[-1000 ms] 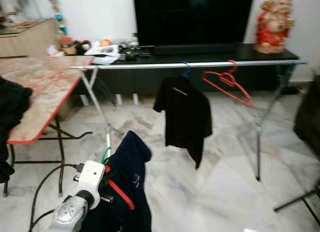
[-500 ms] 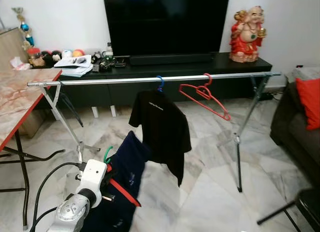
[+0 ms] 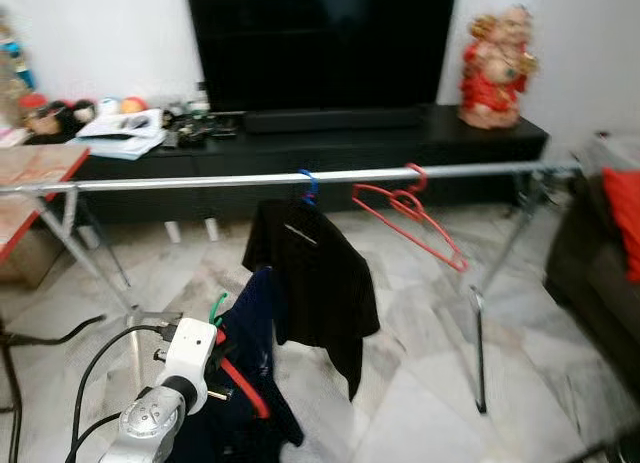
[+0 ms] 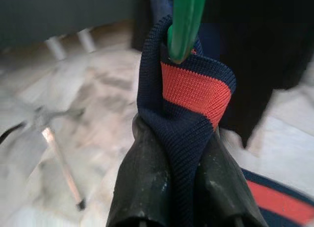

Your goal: Hang hanger

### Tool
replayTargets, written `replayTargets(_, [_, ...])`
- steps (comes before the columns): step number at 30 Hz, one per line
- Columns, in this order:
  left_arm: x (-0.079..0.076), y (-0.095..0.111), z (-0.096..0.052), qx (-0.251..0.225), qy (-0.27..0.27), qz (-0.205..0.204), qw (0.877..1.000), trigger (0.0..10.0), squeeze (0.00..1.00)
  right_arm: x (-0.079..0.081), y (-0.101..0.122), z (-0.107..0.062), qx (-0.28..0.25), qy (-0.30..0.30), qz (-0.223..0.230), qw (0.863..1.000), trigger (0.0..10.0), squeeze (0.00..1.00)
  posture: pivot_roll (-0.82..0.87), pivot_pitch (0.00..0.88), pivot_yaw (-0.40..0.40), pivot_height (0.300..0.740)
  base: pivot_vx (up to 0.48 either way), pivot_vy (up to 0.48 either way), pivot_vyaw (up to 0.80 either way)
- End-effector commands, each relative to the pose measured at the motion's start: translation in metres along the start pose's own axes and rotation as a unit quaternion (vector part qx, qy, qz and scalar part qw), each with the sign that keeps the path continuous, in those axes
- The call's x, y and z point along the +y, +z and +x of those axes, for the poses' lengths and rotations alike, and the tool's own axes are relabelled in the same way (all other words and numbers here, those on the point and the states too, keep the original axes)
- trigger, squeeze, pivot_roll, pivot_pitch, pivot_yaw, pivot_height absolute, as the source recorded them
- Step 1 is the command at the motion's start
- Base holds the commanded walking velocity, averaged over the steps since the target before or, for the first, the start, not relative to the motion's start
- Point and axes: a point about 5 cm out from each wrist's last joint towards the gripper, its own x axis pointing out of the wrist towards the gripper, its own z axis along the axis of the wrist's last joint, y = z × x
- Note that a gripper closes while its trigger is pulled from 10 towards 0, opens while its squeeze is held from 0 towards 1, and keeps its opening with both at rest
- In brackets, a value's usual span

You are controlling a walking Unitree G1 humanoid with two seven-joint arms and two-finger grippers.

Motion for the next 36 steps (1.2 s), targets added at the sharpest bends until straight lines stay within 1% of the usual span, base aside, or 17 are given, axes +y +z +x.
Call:
replayTargets(1, [0.01,0.005,-0.001,-0.005,0.022,0.012,1.0,10.0,0.0,0.01,0.003,0.001,-0.004,0.018,-0.004,1.0,10.0,0.0,-0.03,0.022,0.014,0.74,0.412,0.0,0.61])
replayTargets(9, [0.008,0.006,0.001,-0.003,0.021,0.015,1.0,10.0,0.0,0.011,0.003,0.001,-0.001,0.021,-0.002,1.0,10.0,0.0,-0.03,0.029,0.01,0.74,0.409,0.0,0.73])
replayTargets(11, [0.007,0.006,0.001,-0.002,0.02,0.015,1.0,10.0,0.0,0.012,0.002,0.001,0.001,0.027,0.011,1.0,10.0,0.0,-0.03,0.029,0.01,0.74,0.409,0.0,0.0])
replayTargets(17, [0.005,0.006,0.002,0.0,0.015,0.016,1.0,10.0,0.0,0.014,0.003,0.001,0.001,0.033,0.007,0.999,10.0,0.0,-0.03,0.029,0.005,0.74,0.41,0.0,0.0])
replayTargets(18, [0.003,0.006,0.002,0.002,0.01,0.018,1.0,10.0,0.0,0.014,0.002,0.001,0.001,0.034,0.006,0.999,10.0,0.0,-0.03,0.029,0.005,0.74,0.409,0.0,0.0])
replayTargets(19, [-0.001,0.004,0.002,0.01,-0.014,0.025,1.0,10.0,0.0,0.014,0.003,0.001,0.002,0.035,0.002,0.999,10.0,0.0,-0.03,0.029,0.003,0.74,0.371,0.0,0.0])
replayTargets(20, [-0.005,0.001,0.002,0.018,-0.03,0.04,0.999,10.0,0.0,0.014,0.003,0.001,0.002,0.037,0.002,0.999,10.0,0.0,-0.03,0.03,0.002,0.74,0.0,0.0,0.0])
replayTargets(22, [-0.007,-0.001,0.002,0.024,-0.038,0.057,0.997,10.0,0.0,0.014,0.003,0.001,0.002,0.037,0.003,0.999,10.0,0.0,-0.03,0.029,0.002,0.74,0.0,0.0,0.0])
replayTargets(26, [-0.004,0.001,0.003,0.016,-0.019,0.051,0.998,10.0,0.0,0.014,0.002,0.001,0.004,0.041,-0.002,0.999,10.0,0.0,-0.03,0.031,-0.002,0.74,0.0,0.0,0.0])
replayTargets(36, [-0.004,0.002,0.004,0.014,-0.017,0.057,0.998,10.0,0.0,0.01,0.001,0.001,0.009,0.041,-0.004,0.999,10.0,0.0,-0.02,0.03,-0.004,0.74,0.0,-0.469,0.0])
